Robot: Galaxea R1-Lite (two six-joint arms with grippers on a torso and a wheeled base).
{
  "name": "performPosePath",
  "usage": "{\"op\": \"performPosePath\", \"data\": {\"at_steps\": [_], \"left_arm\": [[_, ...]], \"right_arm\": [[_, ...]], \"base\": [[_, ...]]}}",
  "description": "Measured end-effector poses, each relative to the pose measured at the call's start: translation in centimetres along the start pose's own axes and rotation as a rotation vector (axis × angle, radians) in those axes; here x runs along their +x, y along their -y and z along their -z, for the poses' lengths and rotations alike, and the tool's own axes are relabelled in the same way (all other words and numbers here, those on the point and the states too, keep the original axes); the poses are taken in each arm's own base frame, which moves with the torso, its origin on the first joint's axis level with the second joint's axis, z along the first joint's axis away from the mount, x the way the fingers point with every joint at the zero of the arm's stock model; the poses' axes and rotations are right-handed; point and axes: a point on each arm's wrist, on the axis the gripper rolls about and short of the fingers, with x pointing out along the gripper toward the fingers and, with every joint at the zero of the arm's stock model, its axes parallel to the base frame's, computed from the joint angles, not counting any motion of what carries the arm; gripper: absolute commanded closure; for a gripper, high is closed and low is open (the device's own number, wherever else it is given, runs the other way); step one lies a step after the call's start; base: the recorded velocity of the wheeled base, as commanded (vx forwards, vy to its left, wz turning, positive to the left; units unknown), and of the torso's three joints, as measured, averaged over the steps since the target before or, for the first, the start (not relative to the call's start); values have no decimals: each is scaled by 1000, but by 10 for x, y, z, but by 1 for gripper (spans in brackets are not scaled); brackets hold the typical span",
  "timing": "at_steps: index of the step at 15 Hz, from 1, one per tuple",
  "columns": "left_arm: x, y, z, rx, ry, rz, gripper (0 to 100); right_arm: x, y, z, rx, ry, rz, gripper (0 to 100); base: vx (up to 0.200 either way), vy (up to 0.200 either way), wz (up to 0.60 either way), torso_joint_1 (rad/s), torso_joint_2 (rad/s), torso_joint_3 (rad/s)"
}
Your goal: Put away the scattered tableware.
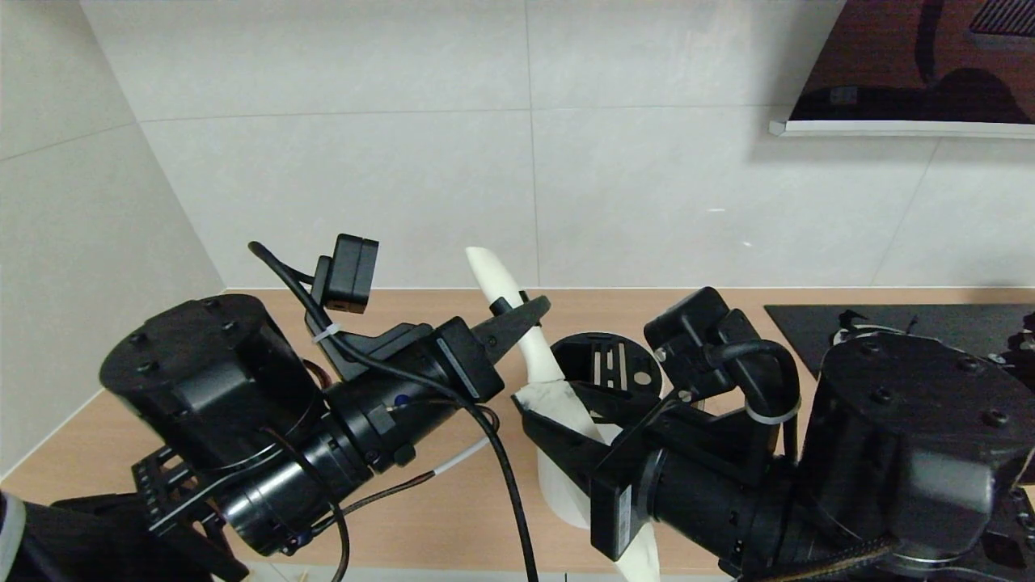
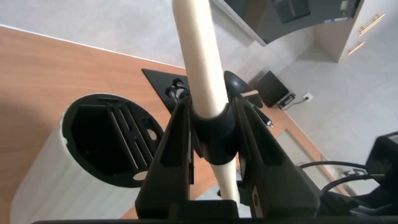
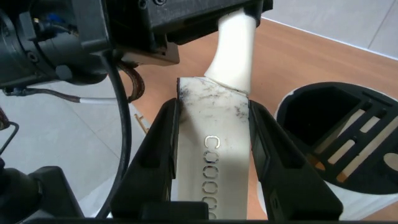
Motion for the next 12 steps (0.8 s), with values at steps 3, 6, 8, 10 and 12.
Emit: {"op": "performPosePath", "data": {"at_steps": [3,6,8,10,12], "left_arm": [[-1,0,0,-1,-3,0,100],[-4,2,0,-1,-12,13,100],[-5,3,0,1,-13,19,100],[-6,4,-1,1,-11,21,100],[-7,5,-2,2,-11,20,100]], "right_arm": [[0,1,0,-1,1,9,100],[0,2,-1,1,6,16,0],[0,2,-1,1,8,18,0],[0,4,-2,1,9,21,0],[-1,5,-3,1,11,24,0]], "base": [[0,0,0,0,0,0],[0,0,0,0,0,0],[0,0,0,0,0,0],[0,0,0,0,0,0],[0,0,0,0,0,0]]}}
